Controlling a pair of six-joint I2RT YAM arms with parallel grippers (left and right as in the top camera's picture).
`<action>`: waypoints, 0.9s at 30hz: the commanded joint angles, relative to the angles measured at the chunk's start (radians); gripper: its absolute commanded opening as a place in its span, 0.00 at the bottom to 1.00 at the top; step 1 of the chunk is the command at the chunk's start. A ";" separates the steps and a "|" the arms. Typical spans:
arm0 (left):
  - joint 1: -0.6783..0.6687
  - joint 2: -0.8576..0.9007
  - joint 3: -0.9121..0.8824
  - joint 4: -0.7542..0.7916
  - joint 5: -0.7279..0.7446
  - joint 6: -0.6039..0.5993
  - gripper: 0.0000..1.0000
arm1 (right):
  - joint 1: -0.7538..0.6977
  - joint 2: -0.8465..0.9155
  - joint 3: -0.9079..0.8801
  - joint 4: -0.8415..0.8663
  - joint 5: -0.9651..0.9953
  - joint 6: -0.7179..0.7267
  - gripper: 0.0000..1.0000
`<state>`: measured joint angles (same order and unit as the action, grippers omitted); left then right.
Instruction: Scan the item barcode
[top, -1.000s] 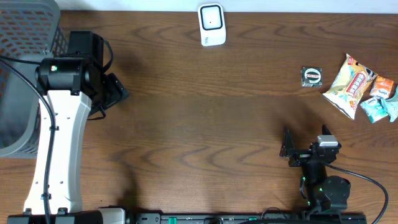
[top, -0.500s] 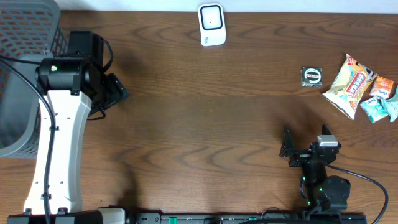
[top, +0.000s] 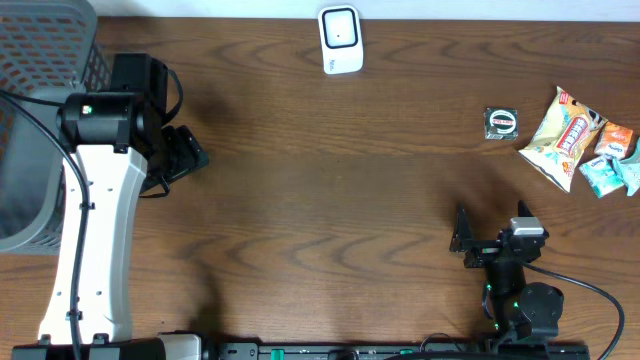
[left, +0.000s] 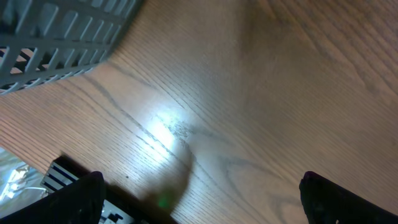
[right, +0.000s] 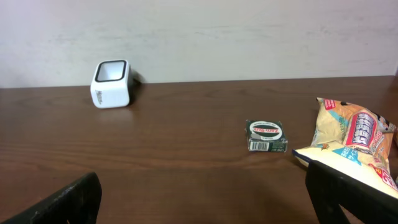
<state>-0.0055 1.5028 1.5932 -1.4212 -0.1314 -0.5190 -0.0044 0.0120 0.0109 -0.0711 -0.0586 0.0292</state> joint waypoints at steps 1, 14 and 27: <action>0.002 -0.010 0.000 -0.006 0.016 0.016 0.98 | -0.009 -0.007 -0.006 0.000 0.000 0.000 0.99; -0.014 -0.290 -0.378 0.347 0.095 0.147 0.98 | -0.009 -0.007 -0.006 0.000 0.000 0.000 0.99; -0.014 -0.683 -0.785 0.753 0.274 0.383 0.98 | -0.009 -0.007 -0.006 0.000 0.000 0.000 0.99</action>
<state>-0.0170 0.9028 0.8749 -0.6983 0.0925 -0.2073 -0.0044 0.0120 0.0101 -0.0700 -0.0589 0.0292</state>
